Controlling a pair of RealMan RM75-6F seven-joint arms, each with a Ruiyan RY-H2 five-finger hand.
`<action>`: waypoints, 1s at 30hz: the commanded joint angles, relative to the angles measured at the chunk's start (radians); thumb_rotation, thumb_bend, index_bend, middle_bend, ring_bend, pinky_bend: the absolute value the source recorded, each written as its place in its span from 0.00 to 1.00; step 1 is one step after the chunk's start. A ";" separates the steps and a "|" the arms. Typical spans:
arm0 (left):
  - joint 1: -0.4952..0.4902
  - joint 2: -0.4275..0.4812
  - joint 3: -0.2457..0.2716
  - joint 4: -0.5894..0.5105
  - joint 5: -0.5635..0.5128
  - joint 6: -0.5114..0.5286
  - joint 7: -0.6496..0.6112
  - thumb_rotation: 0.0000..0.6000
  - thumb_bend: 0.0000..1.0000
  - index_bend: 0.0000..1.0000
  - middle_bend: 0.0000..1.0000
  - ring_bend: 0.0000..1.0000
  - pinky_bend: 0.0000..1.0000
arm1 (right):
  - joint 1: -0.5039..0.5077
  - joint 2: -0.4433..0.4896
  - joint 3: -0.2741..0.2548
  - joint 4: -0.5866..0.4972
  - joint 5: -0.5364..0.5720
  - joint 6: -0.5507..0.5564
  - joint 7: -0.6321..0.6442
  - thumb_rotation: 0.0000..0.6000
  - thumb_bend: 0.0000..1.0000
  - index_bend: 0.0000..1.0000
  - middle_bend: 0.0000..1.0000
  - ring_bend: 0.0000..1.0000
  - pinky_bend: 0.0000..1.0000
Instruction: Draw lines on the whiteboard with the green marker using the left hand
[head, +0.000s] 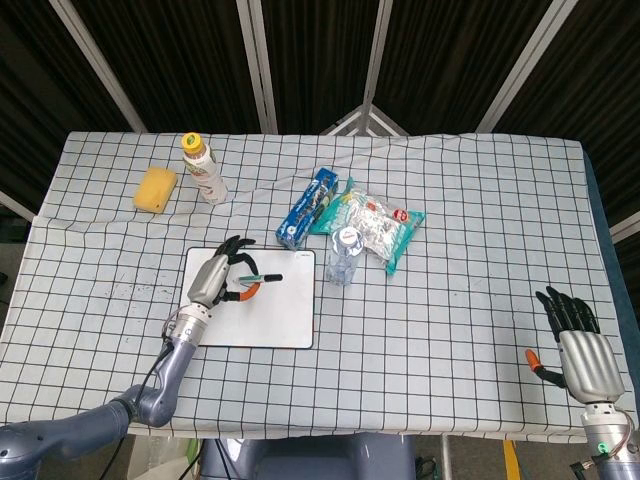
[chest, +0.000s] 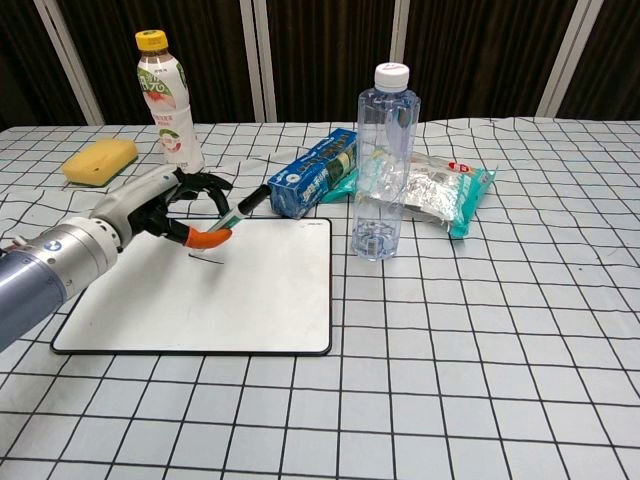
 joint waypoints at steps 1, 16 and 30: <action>0.001 0.020 -0.002 0.045 0.010 0.006 -0.028 1.00 0.52 0.70 0.14 0.00 0.05 | 0.001 0.000 0.001 -0.002 0.002 -0.002 -0.002 1.00 0.35 0.00 0.00 0.00 0.00; 0.027 0.122 -0.024 -0.128 0.036 0.089 -0.085 1.00 0.52 0.70 0.14 0.00 0.05 | -0.001 -0.001 -0.005 -0.003 -0.013 0.005 -0.008 1.00 0.35 0.00 0.00 0.00 0.00; 0.034 0.044 0.051 -0.219 0.008 0.048 0.031 1.00 0.52 0.70 0.14 0.00 0.05 | -0.001 0.005 -0.004 -0.001 -0.009 0.001 -0.001 1.00 0.35 0.00 0.00 0.00 0.00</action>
